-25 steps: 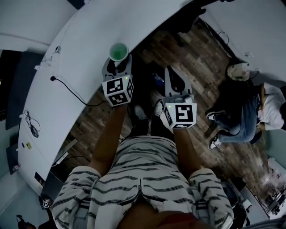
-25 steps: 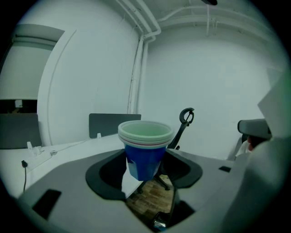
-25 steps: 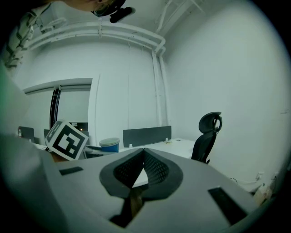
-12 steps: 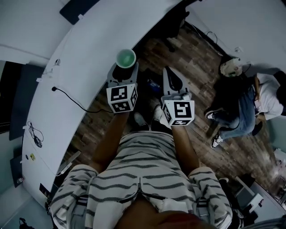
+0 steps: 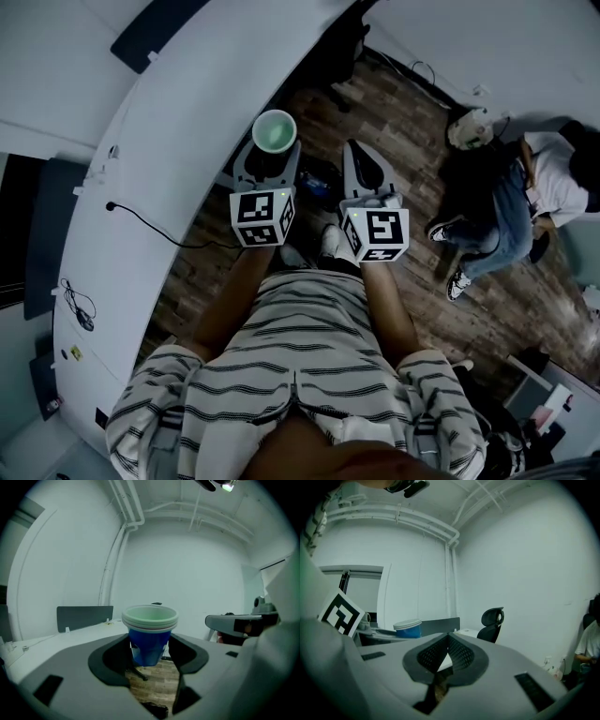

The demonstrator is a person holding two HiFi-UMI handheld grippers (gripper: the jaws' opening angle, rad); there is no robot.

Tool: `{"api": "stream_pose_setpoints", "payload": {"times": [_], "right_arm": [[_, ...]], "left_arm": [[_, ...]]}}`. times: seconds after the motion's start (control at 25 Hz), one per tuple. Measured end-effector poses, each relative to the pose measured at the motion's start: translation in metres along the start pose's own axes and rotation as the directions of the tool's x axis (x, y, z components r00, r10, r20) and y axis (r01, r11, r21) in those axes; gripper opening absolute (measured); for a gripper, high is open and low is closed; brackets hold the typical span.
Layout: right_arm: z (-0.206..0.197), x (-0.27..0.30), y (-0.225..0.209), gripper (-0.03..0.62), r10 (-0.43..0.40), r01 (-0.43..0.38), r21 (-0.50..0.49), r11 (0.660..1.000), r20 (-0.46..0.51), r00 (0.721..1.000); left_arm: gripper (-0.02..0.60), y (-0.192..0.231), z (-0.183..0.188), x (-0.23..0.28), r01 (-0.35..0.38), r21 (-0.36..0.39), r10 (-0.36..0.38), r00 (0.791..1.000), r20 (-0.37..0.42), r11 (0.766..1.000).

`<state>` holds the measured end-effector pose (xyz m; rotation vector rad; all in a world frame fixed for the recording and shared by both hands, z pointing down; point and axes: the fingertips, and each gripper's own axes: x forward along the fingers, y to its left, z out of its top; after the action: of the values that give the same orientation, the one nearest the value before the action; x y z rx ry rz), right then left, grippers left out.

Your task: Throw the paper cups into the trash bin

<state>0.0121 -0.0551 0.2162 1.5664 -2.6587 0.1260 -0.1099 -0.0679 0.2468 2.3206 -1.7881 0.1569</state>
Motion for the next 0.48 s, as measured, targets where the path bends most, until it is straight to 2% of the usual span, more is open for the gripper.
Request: {"api": "stream_pose_setpoints", "payload": {"times": [0.24,0.48], "right_arm": [[0.003,-0.01,-0.012,0.009,-0.047,0.047,-0.002,0.999,0.005,0.999],[0.001,-0.02,-0.03,0.01,-0.078,0.077,0.004,0.997,0.008,0.997]], "left_arm": [[0.275,-0.029,0.001,0.003,0.082,0.018,-0.082,0.997,-0.004,0.996],[0.275,-0.053,0.002,0.013,0.133,0.036,-0.133,0.991,-0.009,0.99]]}}
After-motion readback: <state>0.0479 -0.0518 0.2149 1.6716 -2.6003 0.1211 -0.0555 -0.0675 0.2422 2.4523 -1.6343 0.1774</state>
